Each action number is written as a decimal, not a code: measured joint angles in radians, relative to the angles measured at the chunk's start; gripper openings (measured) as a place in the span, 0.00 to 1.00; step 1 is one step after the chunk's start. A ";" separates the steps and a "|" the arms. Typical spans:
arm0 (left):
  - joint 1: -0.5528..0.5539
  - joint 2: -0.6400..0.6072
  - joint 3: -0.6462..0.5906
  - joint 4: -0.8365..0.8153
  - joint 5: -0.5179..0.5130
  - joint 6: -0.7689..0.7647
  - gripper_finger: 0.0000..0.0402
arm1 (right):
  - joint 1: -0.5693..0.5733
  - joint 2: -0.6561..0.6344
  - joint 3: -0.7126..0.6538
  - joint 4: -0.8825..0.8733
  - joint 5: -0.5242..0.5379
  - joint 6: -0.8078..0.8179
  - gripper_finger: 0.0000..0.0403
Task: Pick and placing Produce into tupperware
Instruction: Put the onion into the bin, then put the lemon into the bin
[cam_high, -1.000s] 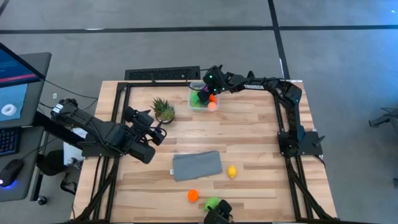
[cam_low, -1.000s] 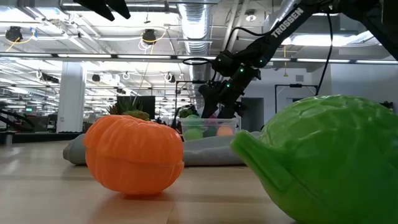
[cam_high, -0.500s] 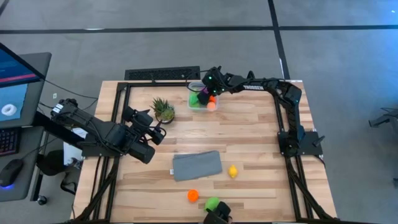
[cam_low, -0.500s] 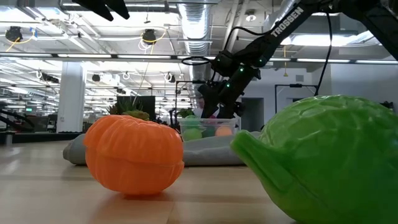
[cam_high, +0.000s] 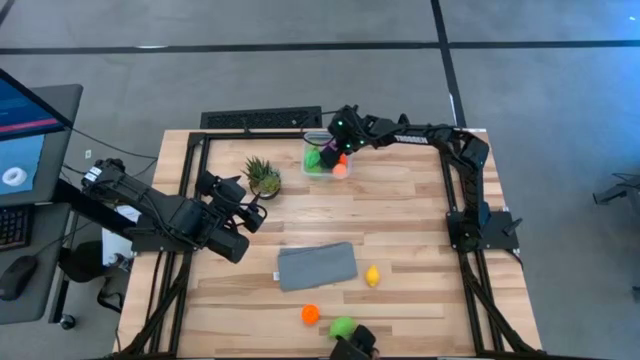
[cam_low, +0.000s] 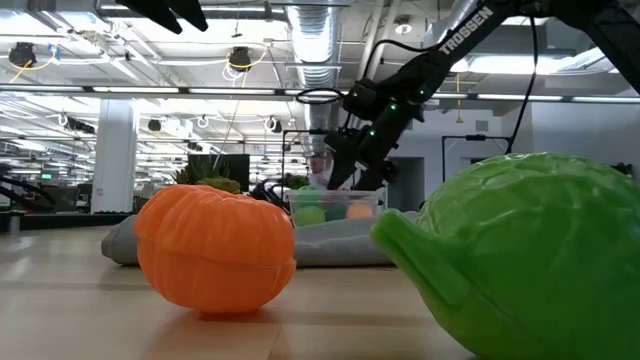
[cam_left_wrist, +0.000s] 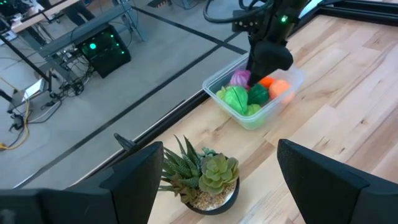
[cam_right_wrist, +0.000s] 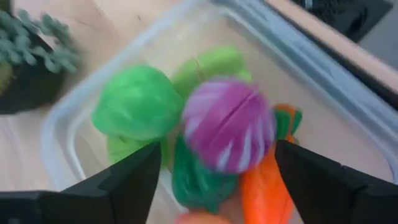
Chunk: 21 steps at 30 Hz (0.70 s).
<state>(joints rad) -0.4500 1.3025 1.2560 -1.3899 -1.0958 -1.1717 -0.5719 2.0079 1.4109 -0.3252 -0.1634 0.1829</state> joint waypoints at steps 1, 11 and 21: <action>0.000 0.000 0.000 0.000 0.000 0.000 0.76 | -0.002 0.000 0.000 -0.016 0.000 0.000 0.86; 0.000 0.000 0.000 0.000 0.000 -0.002 0.76 | 0.003 -0.026 0.000 -0.035 0.011 0.030 0.99; 0.000 0.000 0.000 -0.009 -0.001 0.001 0.76 | 0.031 -0.210 0.000 -0.095 0.109 -0.037 0.96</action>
<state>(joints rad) -0.4502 1.3024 1.2560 -1.3986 -1.0973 -1.1709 -0.5411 1.7976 1.4109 -0.4204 -0.0539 0.1461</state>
